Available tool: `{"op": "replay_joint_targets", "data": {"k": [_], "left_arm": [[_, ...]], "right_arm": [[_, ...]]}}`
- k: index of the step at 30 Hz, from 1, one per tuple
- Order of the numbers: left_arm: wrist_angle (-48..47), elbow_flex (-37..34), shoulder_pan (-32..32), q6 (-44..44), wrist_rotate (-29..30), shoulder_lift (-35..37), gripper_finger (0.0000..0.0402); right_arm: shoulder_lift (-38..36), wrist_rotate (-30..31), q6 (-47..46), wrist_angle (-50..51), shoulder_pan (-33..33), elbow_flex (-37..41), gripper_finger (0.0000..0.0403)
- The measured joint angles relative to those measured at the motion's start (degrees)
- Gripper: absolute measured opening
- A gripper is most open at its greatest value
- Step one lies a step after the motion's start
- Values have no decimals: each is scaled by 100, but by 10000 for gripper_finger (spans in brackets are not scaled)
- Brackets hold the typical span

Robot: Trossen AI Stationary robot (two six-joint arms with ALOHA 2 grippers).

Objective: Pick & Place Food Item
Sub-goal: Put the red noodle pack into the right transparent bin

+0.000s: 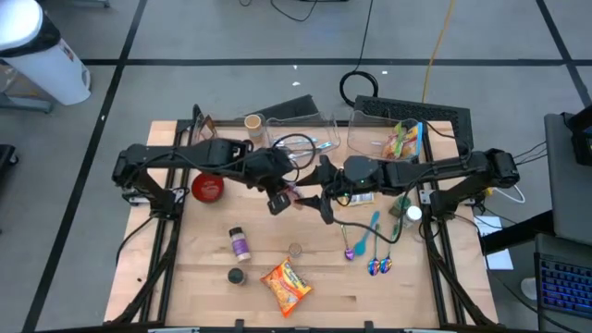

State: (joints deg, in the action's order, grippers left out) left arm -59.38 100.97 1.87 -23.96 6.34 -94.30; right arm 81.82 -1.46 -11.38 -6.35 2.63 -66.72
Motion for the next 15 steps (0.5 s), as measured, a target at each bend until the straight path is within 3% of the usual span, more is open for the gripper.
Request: {"op": "replay_joint_targets", "data": {"k": [9, 15], "left_arm": [[327, 0, 2, 162, 72, -15, 0], [327, 0, 3, 248, 71, -15, 0]], "right_arm": [[0, 323, 7, 248, 7, 2, 229], [0, 594, 7, 248, 7, 2, 198]]}}
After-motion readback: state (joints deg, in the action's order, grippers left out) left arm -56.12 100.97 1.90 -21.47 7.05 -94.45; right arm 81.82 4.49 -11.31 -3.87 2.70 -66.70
